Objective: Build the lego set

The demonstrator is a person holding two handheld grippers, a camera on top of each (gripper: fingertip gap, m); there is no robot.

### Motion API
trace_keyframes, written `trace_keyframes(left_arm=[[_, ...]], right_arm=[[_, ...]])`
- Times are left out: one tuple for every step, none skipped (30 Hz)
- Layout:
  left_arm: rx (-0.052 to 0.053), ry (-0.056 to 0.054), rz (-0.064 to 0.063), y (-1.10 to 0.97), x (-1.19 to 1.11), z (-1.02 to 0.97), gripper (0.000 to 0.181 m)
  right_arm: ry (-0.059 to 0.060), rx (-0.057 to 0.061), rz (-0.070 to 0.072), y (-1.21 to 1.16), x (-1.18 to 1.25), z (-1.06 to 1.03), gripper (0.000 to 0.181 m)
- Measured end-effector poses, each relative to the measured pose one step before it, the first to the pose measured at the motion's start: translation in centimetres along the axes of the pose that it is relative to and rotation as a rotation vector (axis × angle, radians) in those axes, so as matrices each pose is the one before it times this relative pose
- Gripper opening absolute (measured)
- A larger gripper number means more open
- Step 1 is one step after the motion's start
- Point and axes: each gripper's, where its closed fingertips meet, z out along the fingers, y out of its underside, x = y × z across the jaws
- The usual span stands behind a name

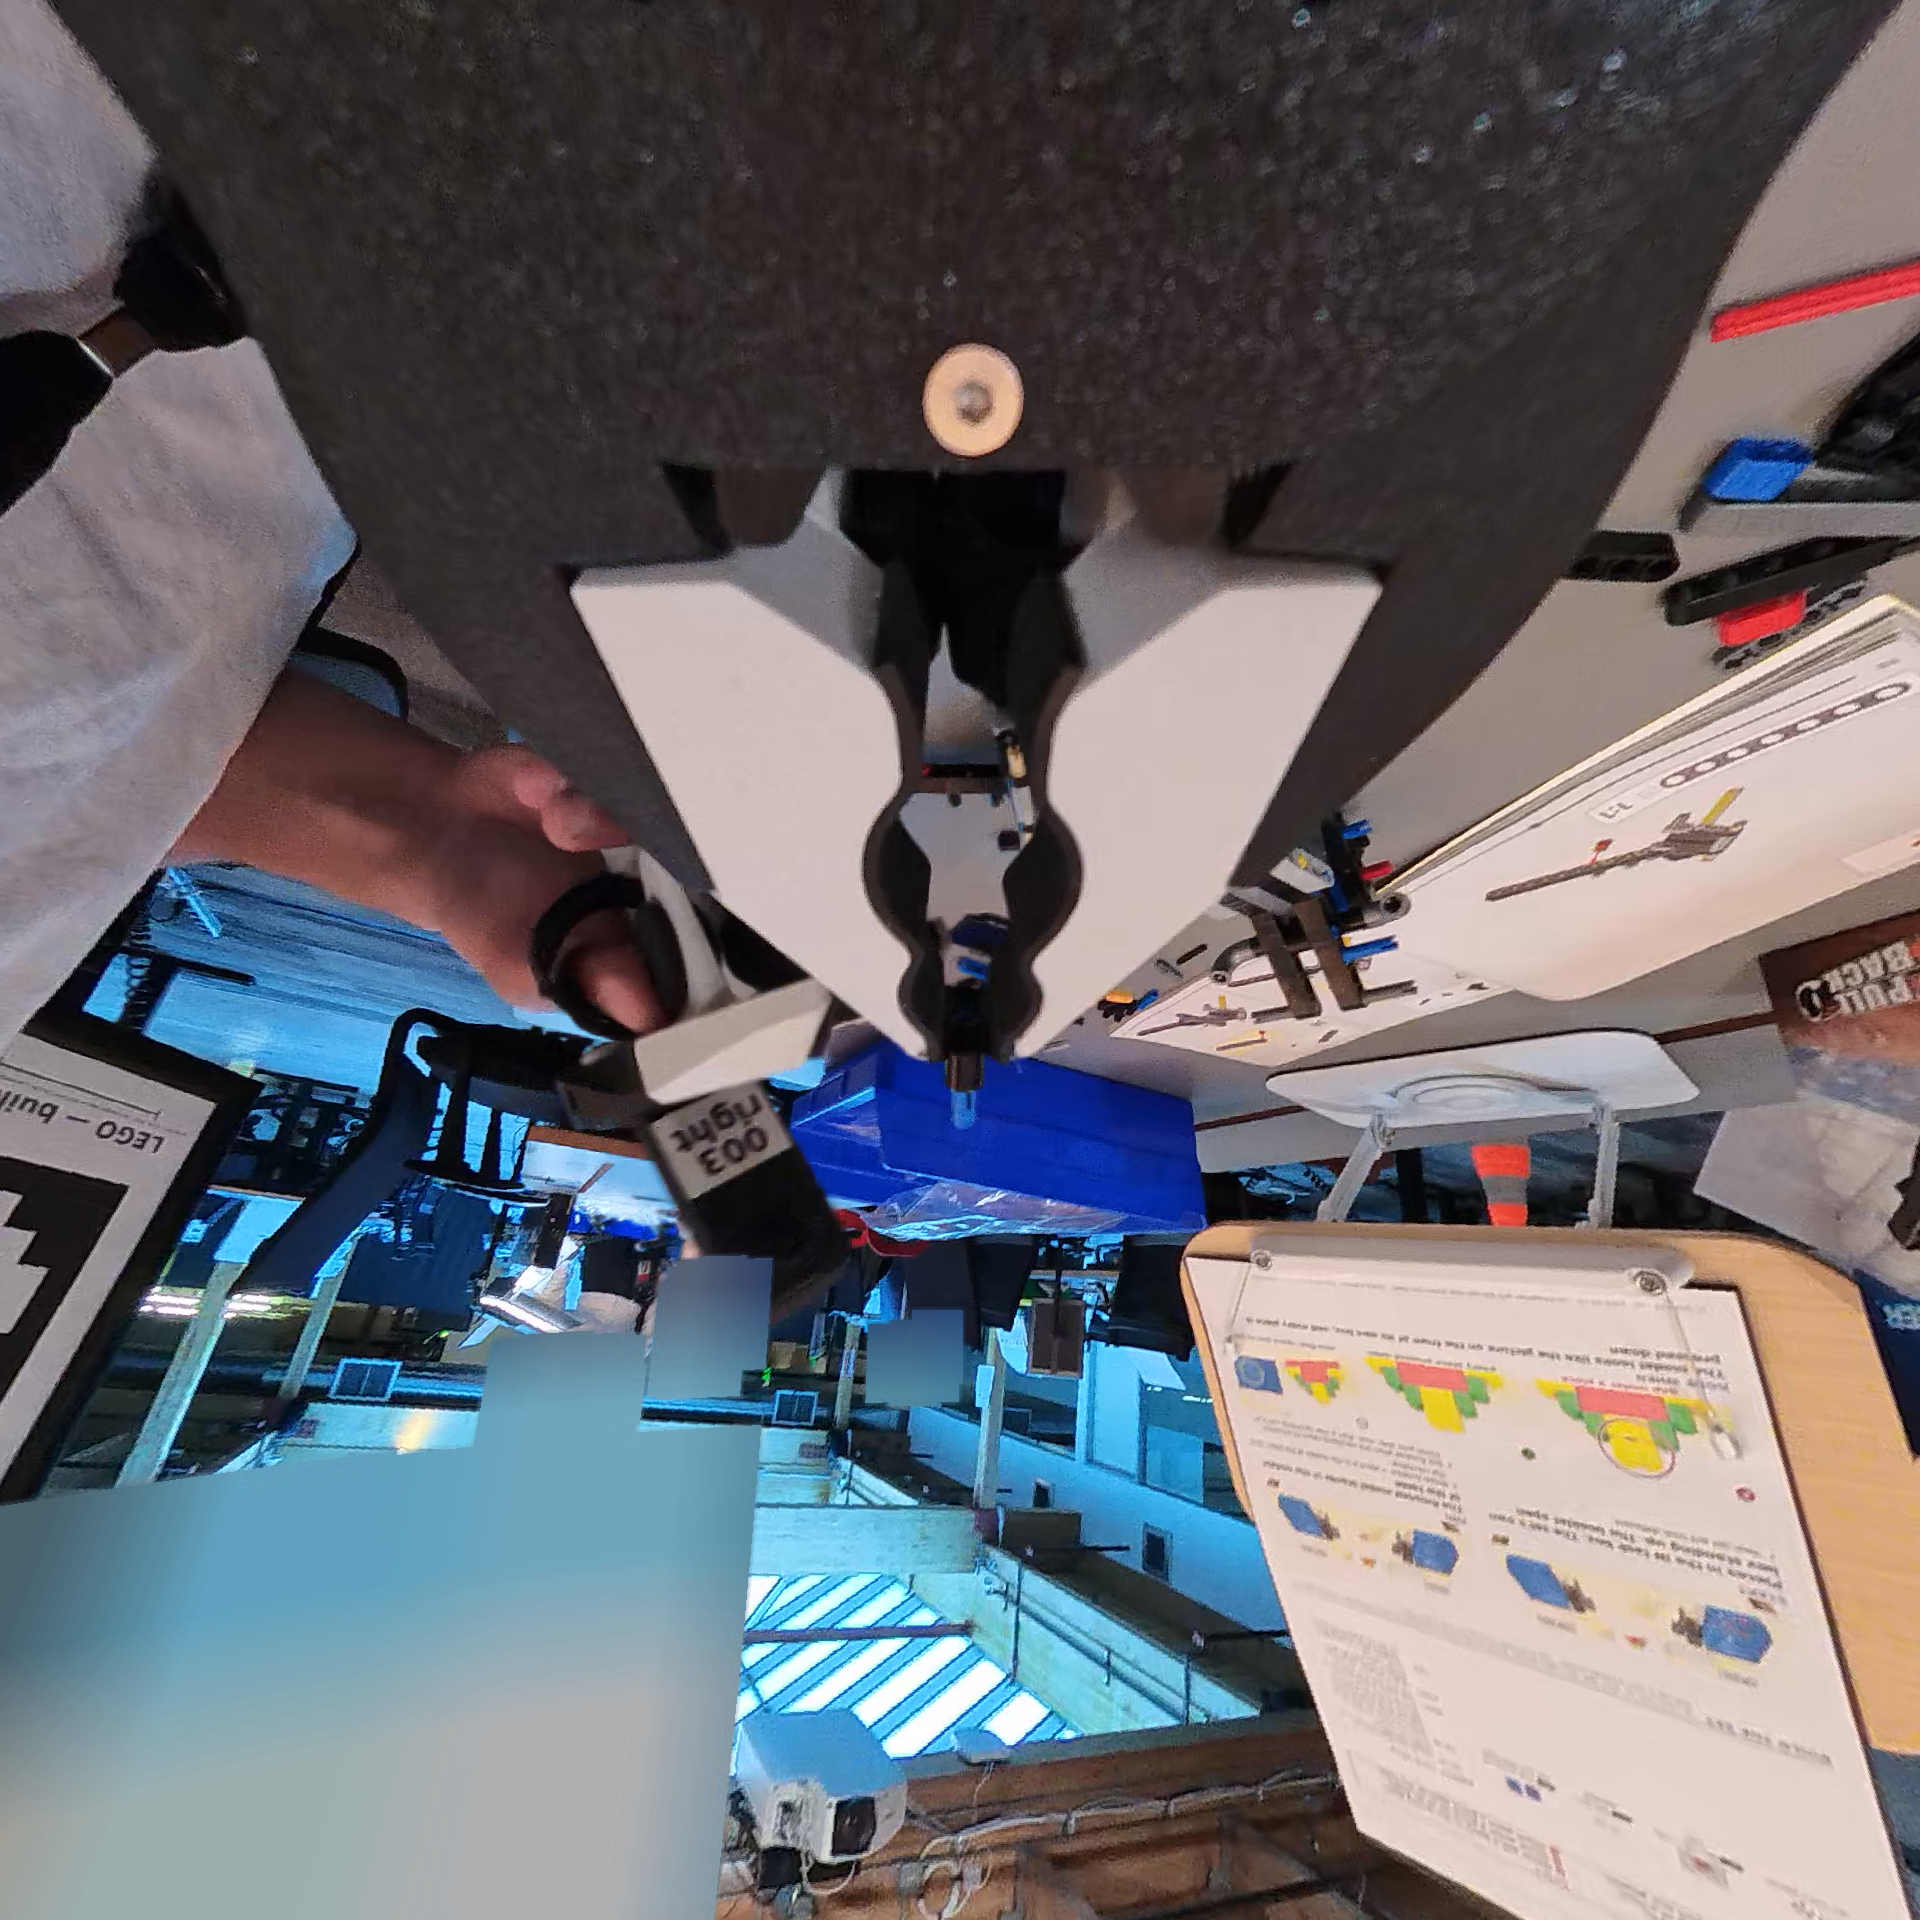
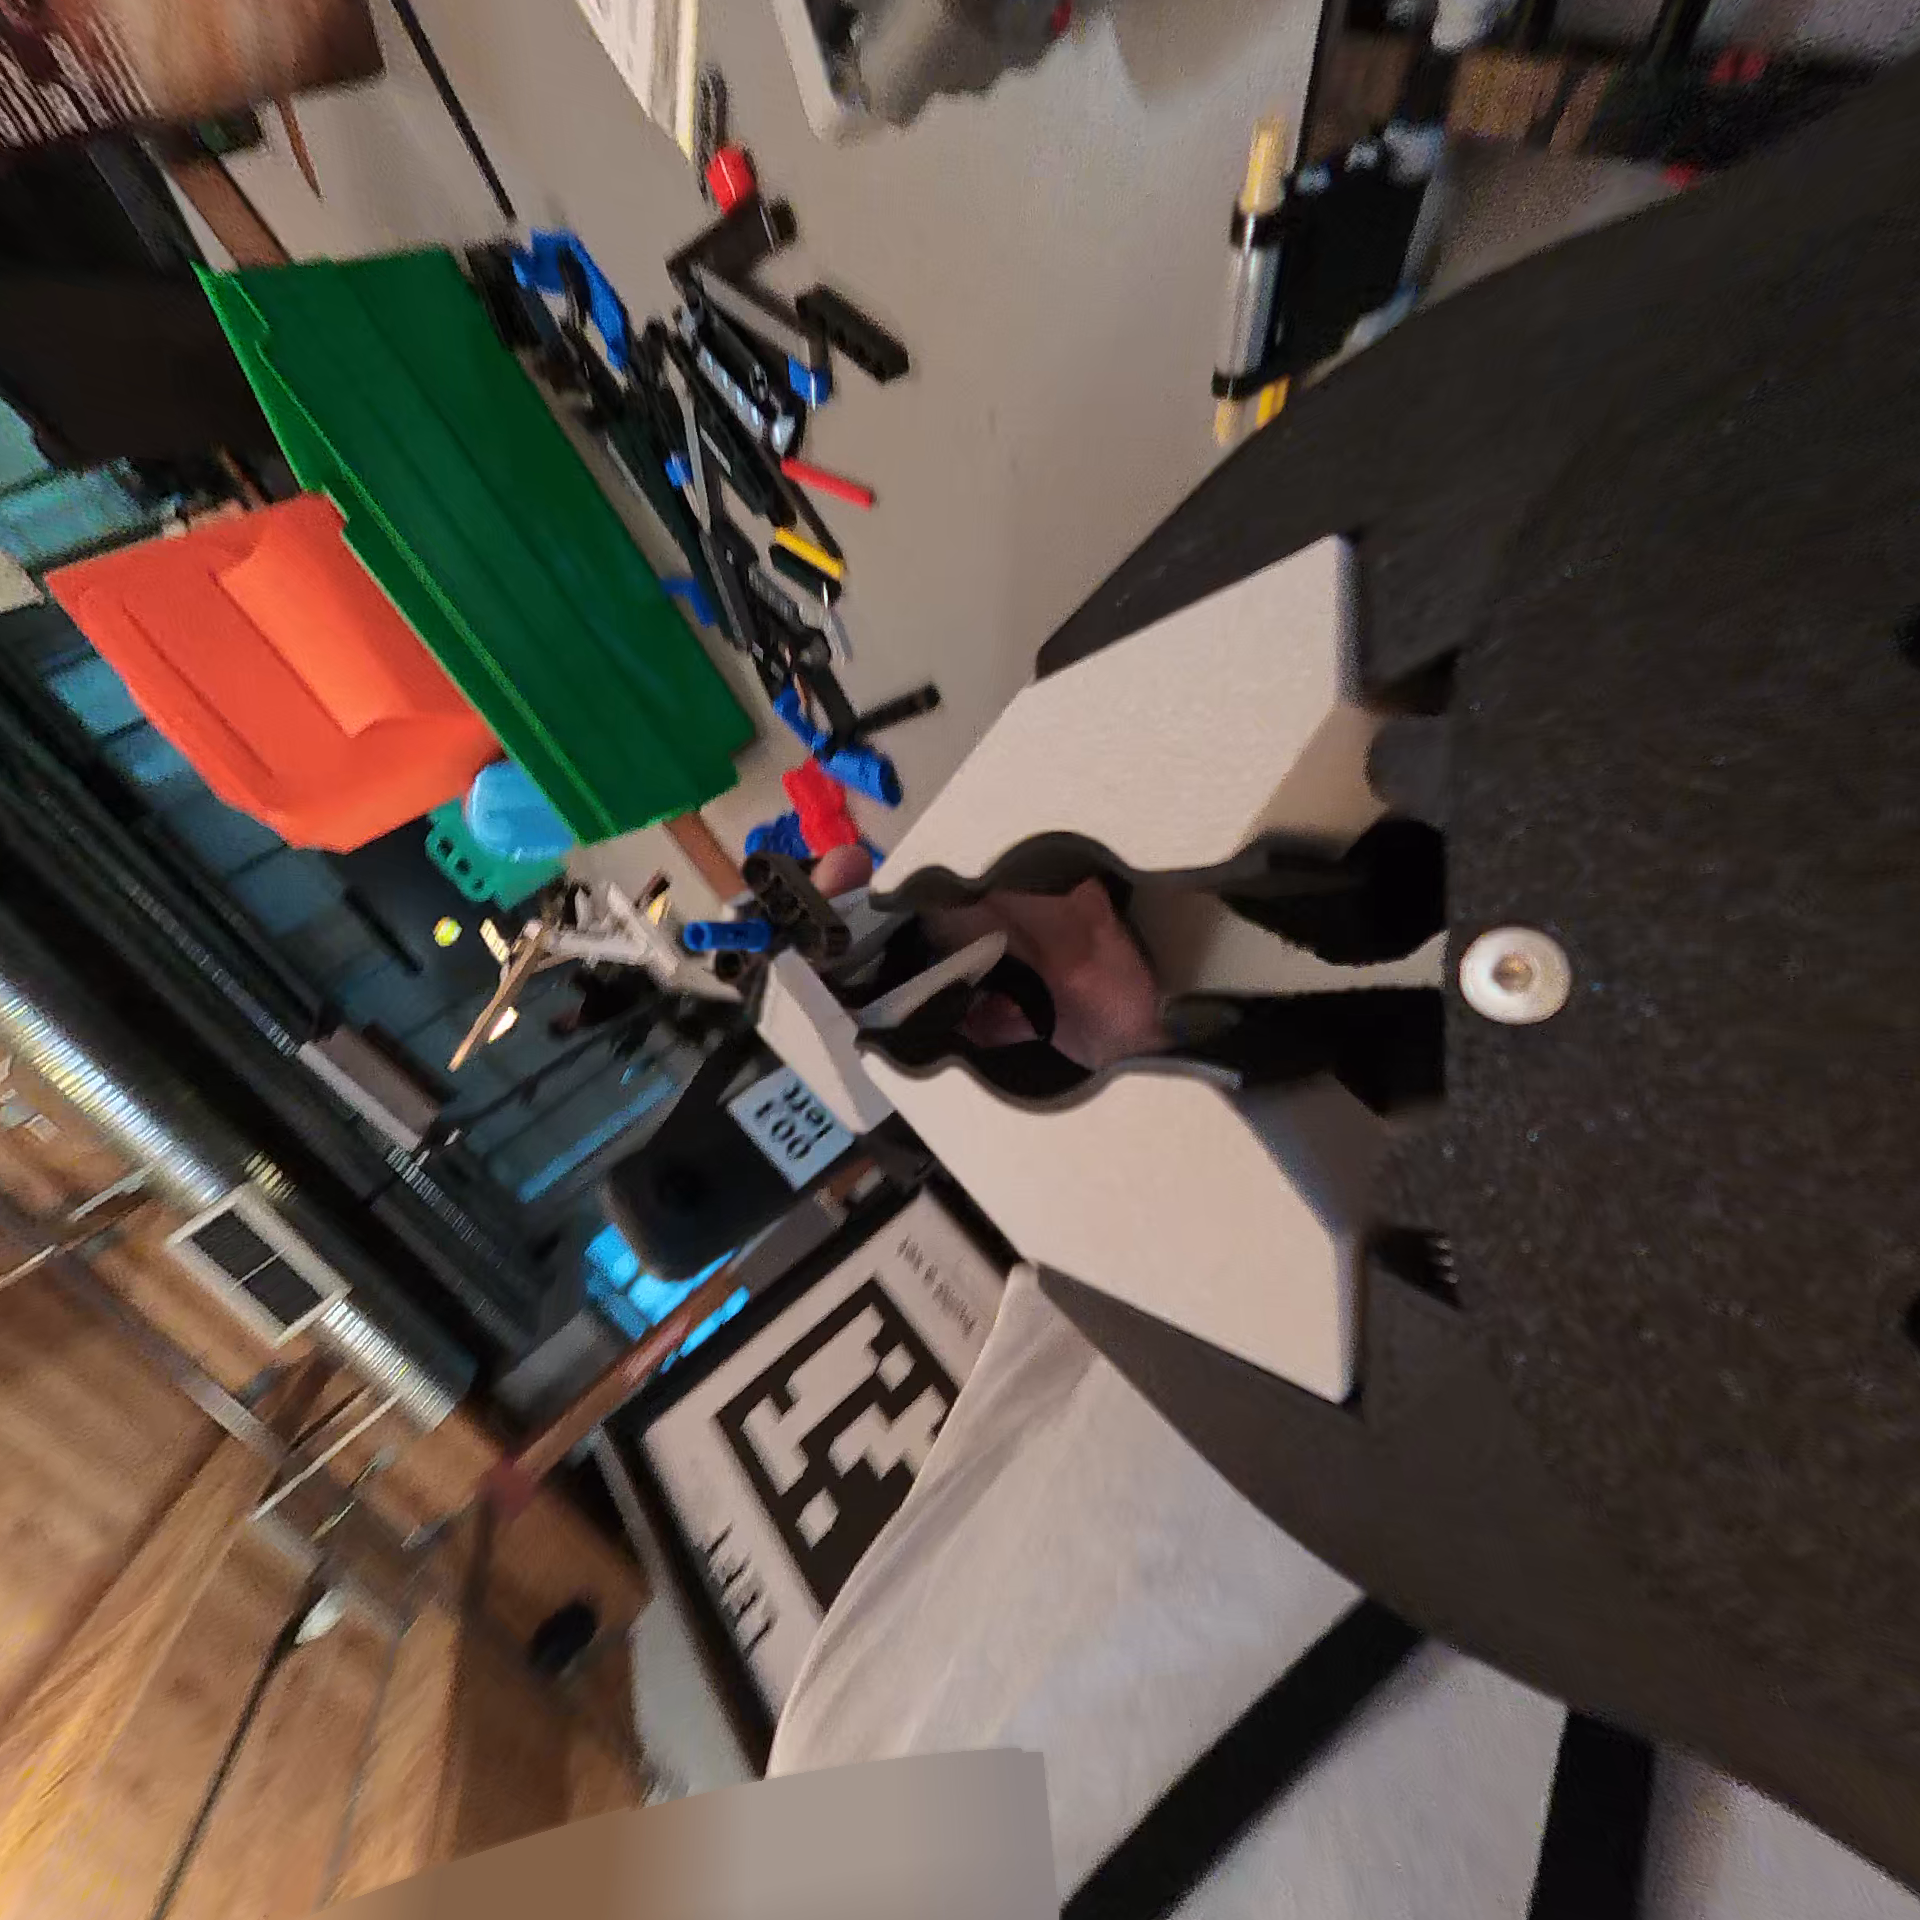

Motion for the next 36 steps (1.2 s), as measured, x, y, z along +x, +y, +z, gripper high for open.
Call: trace_keyframes(left_arm=[[0.0047,0.0149,-0.0054,-0.051,0.247,0.0,0.006],[0.0,0.0155,-0.0105,0.026,0.243,0.017,0.006],[-0.004,0.0089,-0.0065,0.115,0.155,0.032,0.006],[-0.0091,-0.0006,0.0005,0.183,0.025,0.047,0.006],[-0.0046,-0.0023,0.0033,0.113,-0.005,0.032,0.006],[-0.0022,0.0023,0.0009,0.049,0.049,0.014,0.006],[-0.0015,0.0017,0.0007,0.035,0.014,0.016,0.006],[-0.0017,-0.0001,0.0004,0.039,-0.012,0.028,0.006],[-0.0052,-0.003,0.0021,0.098,-0.049,0.054,0.006],[-0.0106,-0.0036,0.0044,0.162,-0.057,0.07,0.006],[-0.0224,-0.0072,0.0061,0.354,-0.115,0.117,0.006],[-0.0134,-0.0026,0.0049,0.185,-0.003,0.085,0.006],[0.002,0.0018,0.0069,-0.015,0.104,0.013,0.006],[0.0033,-0.0024,0.0058,-0.049,0.045,-0.02,0.006],[-0.0002,-0.0062,0.0056,0.006,-0.054,-0.022,0.006],[-0.0011,-0.0014,-0.0002,0.015,-0.019,-0.008,0.006],[0.0032,-0.0023,-0.0065,-0.053,-0.055,0.002,0.006],[0.0087,-0.0049,-0.0103,-0.128,-0.098,0.001,0.006],[0.0128,-0.0048,-0.0169,-0.168,-0.099,0.066,0.006],[0.0082,0.0021,-0.0245,-0.077,0.016,0.148,0.006],[0.0034,0.0022,-0.0246,0.045,0.051,0.204,0.006],[0.0021,-0.0042,-0.0163,0.08,-0.001,0.202,0.006],[0.0014,-0.0035,-0.0095,0.041,0.027,0.196,0.006],[0.0046,-0.0123,-0.0078,-0.007,-0.088,0.163,0.006],[0.0043,-0.0098,-0.0125,0.004,-0.07,0.134,0.006],[-0.0037,-0.0005,-0.0188,0.113,0.05,0.152,0.006],[-0.0073,-0.0036,-0.0219,0.157,0.007,0.133,0.006],[-0.0078,-0.0069,-0.0191,0.158,-0.048,0.082,0.006],[-0.0078,-0.0048,-0.0165,0.146,-0.017,0.057,0.006],[-0.0055,-0.0097,-0.018,0.115,-0.104,0.0,0.006],[-0.0048,-0.0013,-0.0205,0.103,-0.008,0.024,0.006],[-0.0099,0.0099,-0.0236,0.174,0.137,0.056,0.006],[-0.0081,0.0056,-0.0255,0.142,0.059,0.051,0.006],[-0.0042,0.0072,-0.0233,0.064,0.08,0.045,0.006],[-0.0087,0.0126,-0.0225,0.102,0.149,0.047,0.006],[-0.0135,0.0053,-0.0195,0.144,0.017,0.04,0.006]], right_arm=[[-0.0359,0.0213,0.0454,-0.332,-0.19,-0.197,0.022],[-0.0188,0.0216,0.025,-0.355,-0.037,-0.223,0.023],[-0.0094,0.017,0.0049,-0.318,-0.047,-0.174,0.023],[0.0017,0.004,-0.0095,-0.166,-0.008,-0.098,0.023],[0.016,-0.0109,-0.0178,0.059,0.126,-0.033,0.022],[0.0137,-0.0114,-0.0197,0.074,0.079,-0.035,0.021],[0.0095,-0.0051,-0.0134,-0.037,0.015,-0.061,0.02],[0.0074,-0.0025,-0.0075,-0.068,0.024,-0.09,0.02],[0.0057,0.0028,-0.0053,-0.143,-0.004,-0.148,0.021],[-0.0043,0.0116,-0.0027,-0.273,-0.12,-0.226,0.02],[-0.0161,0.02,0.0032,-0.443,-0.281,-0.297,0.018],[-0.0028,0.0116,0.0062,-0.329,-0.07,-0.267,0.017],[0.0212,-0.0127,-0.0032,0.037,0.325,-0.165,0.017],[0.0288,-0.0269,-0.019,0.268,0.437,-0.136,0.018],[0.0265,-0.0122,-0.0289,0.107,0.359,-0.181,0.018],[0.0275,-0.007,-0.0287,0.052,0.377,-0.162,0.018],[0.0329,-0.0197,-0.0347,0.239,0.405,-0.084,0.02],[0.0435,-0.0315,-0.0562,0.442,0.431,0.043,0.022],[0.0524,-0.0333,-0.0794,0.483,0.39,0.108,0.024],[0.0543,-0.0217,-0.0884,0.306,0.261,0.119,0.024],[0.0495,-0.0157,-0.0865,0.168,0.08,0.132,0.025],[0.0488,-0.0116,-0.0733,0.047,-0.018,0.138,0.026],[0.0445,-0.0109,-0.0606,-0.004,-0.102,0.095,0.027],[0.0402,-0.0066,-0.0528,-0.052,-0.122,0.066,0.027],[0.047,-0.0063,-0.0462,-0.051,0.079,0.057,0.027],[0.0454,-0.0063,-0.0451,-0.051,0.143,0.028,0.027],[0.0343,-0.0001,-0.0387,-0.151,0.063,0.0,0.027],[0.0239,-0.0014,-0.0357,-0.177,0.004,-0.006,0.027],[0.0212,-0.0021,-0.0403,-0.171,-0.001,-0.012,0.027],[0.0112,-0.0051,-0.0447,-0.1,-0.115,-0.001,0.027],[0.0236,-0.0144,-0.0467,0.056,0.095,0.019,0.027],[0.0259,-0.0105,-0.0514,0.032,0.105,0.004,0.025],[0.0217,-0.014,-0.0518,0.114,0.058,0.034,0.02],[0.0254,-0.0187,-0.057,0.238,0.143,0.043,0.015],[0.0251,-0.0108,-0.0629,0.196,0.15,-0.007,0.011],[0.0092,-0.0085,-0.0581,0.167,-0.045,-0.024,0.009]])
